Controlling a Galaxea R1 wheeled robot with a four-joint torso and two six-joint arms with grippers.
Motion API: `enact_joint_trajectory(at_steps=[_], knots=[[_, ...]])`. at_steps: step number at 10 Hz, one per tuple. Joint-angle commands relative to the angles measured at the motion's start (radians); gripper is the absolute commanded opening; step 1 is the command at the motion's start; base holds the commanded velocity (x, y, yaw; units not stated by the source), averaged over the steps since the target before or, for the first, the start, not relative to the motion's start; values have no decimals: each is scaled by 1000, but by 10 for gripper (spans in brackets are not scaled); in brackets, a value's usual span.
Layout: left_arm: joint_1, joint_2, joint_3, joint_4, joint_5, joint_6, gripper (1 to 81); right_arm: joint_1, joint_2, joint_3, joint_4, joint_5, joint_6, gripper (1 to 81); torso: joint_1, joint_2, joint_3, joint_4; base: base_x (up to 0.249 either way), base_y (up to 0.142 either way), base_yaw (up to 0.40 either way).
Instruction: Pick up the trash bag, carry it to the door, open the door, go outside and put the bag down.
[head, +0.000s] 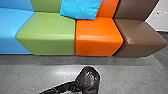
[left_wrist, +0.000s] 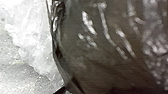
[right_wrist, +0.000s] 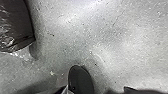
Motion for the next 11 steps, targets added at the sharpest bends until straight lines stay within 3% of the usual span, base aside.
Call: enact_joint_trajectory(at_steps=[1, 6, 7, 11], knots=[[-85, 17, 5, -12, 70, 2, 811, 41, -63, 13, 15, -62, 2, 811, 64, -100, 0, 0, 0, 0, 0], [-79, 18, 5, -12, 70, 4, 811, 130, -83, 24, 49, -45, 16, 811, 146, -232, 0, 0, 0, 0, 0], [-80, 18, 5, -12, 70, 2, 811, 146, -74, 27, 55, -48, 16, 811, 105, -170, 0, 0, 0, 0, 0], [-70, 18, 5, -12, 70, 4, 811, 144, -60, 21, 55, -56, 16, 811, 146, -227, 0, 0, 0, 0, 0]])
